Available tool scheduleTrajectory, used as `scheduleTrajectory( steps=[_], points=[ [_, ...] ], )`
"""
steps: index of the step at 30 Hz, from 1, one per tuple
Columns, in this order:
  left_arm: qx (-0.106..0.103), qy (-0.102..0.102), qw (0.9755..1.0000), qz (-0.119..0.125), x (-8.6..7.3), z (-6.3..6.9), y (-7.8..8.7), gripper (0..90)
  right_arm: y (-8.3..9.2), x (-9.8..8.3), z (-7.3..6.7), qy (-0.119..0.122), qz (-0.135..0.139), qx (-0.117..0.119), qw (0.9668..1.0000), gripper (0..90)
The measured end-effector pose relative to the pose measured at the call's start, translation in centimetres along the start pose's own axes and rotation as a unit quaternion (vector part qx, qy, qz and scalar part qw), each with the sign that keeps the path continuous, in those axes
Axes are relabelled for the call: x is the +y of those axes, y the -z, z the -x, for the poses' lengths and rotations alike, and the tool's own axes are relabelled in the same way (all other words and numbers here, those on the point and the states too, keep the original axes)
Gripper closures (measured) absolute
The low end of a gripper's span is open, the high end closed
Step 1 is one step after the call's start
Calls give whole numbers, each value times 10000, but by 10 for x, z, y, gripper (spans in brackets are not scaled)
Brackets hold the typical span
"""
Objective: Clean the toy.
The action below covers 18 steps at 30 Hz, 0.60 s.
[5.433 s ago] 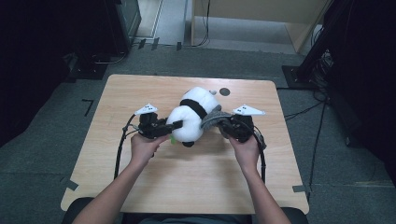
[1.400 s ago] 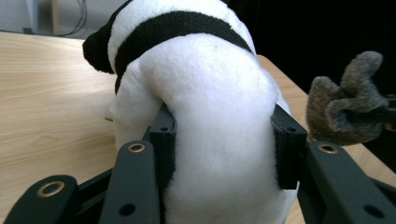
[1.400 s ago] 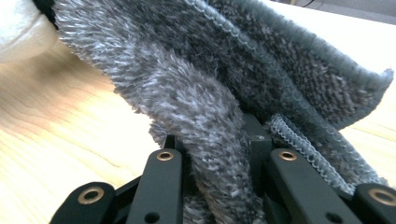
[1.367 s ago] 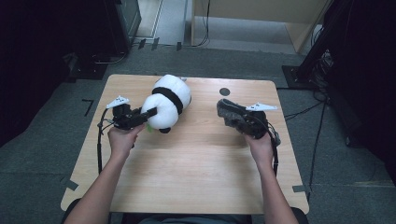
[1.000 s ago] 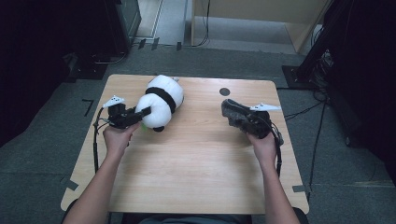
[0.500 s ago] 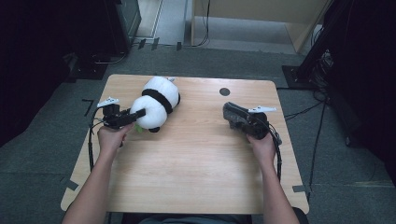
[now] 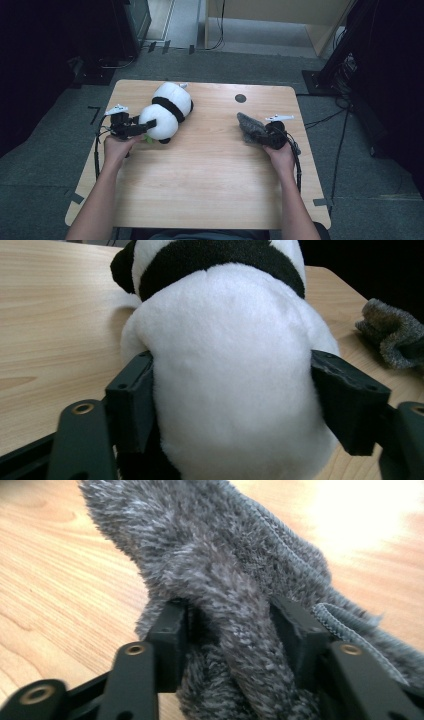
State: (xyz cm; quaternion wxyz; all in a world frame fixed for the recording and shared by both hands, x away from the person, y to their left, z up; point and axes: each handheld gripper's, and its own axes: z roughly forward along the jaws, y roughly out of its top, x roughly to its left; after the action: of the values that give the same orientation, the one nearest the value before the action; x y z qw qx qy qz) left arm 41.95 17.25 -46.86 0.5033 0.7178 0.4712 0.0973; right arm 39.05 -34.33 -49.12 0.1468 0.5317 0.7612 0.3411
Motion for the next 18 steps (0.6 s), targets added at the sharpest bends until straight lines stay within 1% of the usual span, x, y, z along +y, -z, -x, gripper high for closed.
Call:
scheduleTrajectory(
  steps=[1, 3, 5, 7, 9, 11, 13, 14, 15, 16, 17, 18],
  points=[
    [42, -14, 10000, -7, 1, 0, 0, 205, -1, 0, 0, -2, -59, -22, 10000, 512],
    [163, -37, 9999, 10, 4, 1, 2, 189, -1, 0, 1, -22, -88, -9, 10000, 504],
    [239, -70, 9997, 53, 6, 1, 4, 188, 0, 0, 1, -47, -26, 18, 10000, 470],
    [301, -43, 9995, 120, 7, 0, 7, 189, 3, 1, 1, -65, 21, 68, 10000, 424],
    [389, -36, 9991, 186, 9, 0, 9, 202, 6, 2, 0, -40, 65, 52, 10000, 391],
    [320, -34, 9992, 228, 11, 0, 13, 203, 9, 3, -2, -23, 119, 85, 9999, 366],
    [245, -1, 9993, 273, 12, 1, 16, 198, 13, 4, -4, -41, 161, 143, 9998, 364],
    [222, -8, 9993, 293, 12, 2, 18, 178, 15, 5, -5, -20, 170, 134, 9998, 363],
    [263, -6, 9992, 298, 13, 3, 19, 121, 17, 5, -7, -5, 193, 142, 9997, 363],
    [236, 3, 9993, 280, 13, 4, 19, 45, 18, 6, -8, 6, 204, 149, 9997, 364],
    [152, 18, 9995, 267, 13, 4, 20, 3, 19, 6, -10, 44, 214, 154, 9996, 364],
    [107, 35, 9996, 249, 14, 4, 20, 1, 21, 6, -11, 58, 218, 160, 9996, 364]
  ],
)
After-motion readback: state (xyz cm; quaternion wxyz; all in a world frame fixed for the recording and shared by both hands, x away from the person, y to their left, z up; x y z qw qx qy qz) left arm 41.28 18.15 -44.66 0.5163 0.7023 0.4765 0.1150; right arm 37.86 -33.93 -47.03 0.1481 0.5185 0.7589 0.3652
